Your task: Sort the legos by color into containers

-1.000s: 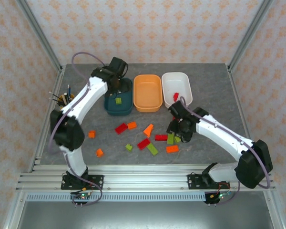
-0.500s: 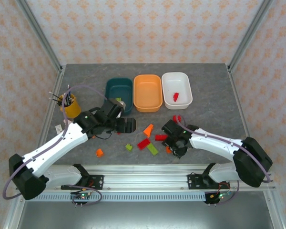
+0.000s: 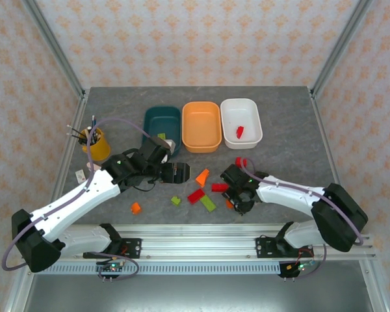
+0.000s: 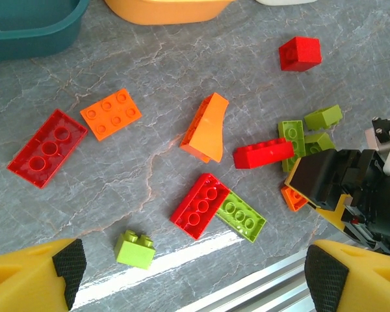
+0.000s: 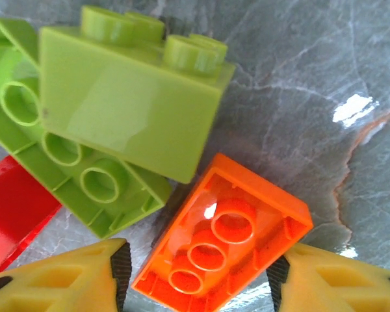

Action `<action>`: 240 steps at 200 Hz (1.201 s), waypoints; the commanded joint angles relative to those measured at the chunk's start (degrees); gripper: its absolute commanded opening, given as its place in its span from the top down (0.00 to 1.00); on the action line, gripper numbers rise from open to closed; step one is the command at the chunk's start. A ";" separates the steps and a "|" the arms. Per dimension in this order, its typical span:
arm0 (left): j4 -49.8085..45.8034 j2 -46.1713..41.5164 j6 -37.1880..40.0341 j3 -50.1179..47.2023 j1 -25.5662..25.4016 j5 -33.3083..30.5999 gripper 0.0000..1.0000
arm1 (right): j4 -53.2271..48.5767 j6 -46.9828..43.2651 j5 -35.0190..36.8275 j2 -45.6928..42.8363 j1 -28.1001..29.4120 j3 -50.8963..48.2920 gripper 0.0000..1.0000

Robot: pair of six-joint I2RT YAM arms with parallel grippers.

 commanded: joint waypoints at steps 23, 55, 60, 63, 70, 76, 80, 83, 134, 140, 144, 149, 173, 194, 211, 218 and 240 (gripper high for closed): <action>1.01 -0.80 -0.95 0.48 -0.65 -0.76 0.10 | -2.61 -0.03 1.11 2.48 -0.39 0.42 0.45; 1.38 -1.24 -0.76 0.61 -1.15 -0.56 0.10 | -2.98 -1.11 1.44 5.06 -0.69 0.89 0.52; 1.59 -1.28 -0.55 0.49 -1.32 -0.35 0.10 | -2.59 -1.23 1.71 5.10 -0.74 0.81 0.53; 1.69 -1.31 -0.42 0.47 -1.41 -0.25 0.10 | -2.26 -1.41 1.87 5.24 -0.74 0.77 0.54; 2.29 -1.35 -0.22 0.17 -1.52 0.46 0.10 | -1.58 -1.57 2.29 5.19 -0.84 0.63 0.56; 2.96 -1.46 -0.06 -0.21 -1.61 1.40 0.10 | -1.45 -1.79 2.68 5.19 -0.91 0.70 0.58; 3.51 -1.55 -0.02 -0.48 -1.70 2.01 0.10 | -1.37 -2.00 2.85 5.19 -1.00 0.78 0.60; 3.86 -1.62 -0.07 -0.75 -1.70 2.44 0.10 | -1.44 -2.15 3.05 5.16 -1.11 0.87 0.61; 10.84 -2.68 -3.10 -6.20 -1.88 11.14 0.10 | -7.51 -6.53 6.91 2.25 -1.27 5.56 0.71; 11.39 -2.62 -4.01 -6.41 -1.88 11.73 0.10 | -9.16 -7.53 7.66 1.55 -1.27 6.75 0.71; 11.66 -2.61 -4.63 -6.45 -1.82 11.96 0.10 | -10.31 -8.25 8.37 1.00 -1.20 7.65 0.72; 11.96 -2.55 -5.45 -6.32 -1.72 12.27 0.10 | -11.66 -9.30 9.16 0.35 -1.18 8.70 0.72; 12.79 -1.20 -9.03 -4.22 0.37 14.15 0.10 | -16.89 -16.18 12.04 -1.93 -1.00 16.51 0.73; 13.02 0.22 -11.11 -0.73 4.03 16.03 0.10 | -18.98 -23.63 13.13 -0.09 -1.00 25.17 0.73; 11.67 1.26 -11.85 2.74 7.30 14.89 0.10 | -19.31 -29.52 13.39 4.84 -1.29 33.36 0.73; 10.17 2.02 -11.96 4.51 8.80 13.95 0.10 | -18.95 -31.73 12.93 7.70 -1.70 36.83 0.73; 5.83 4.44 -12.61 8.93 12.52 8.27 0.10 | -18.01 -37.08 9.84 17.79 -4.47 47.79 0.73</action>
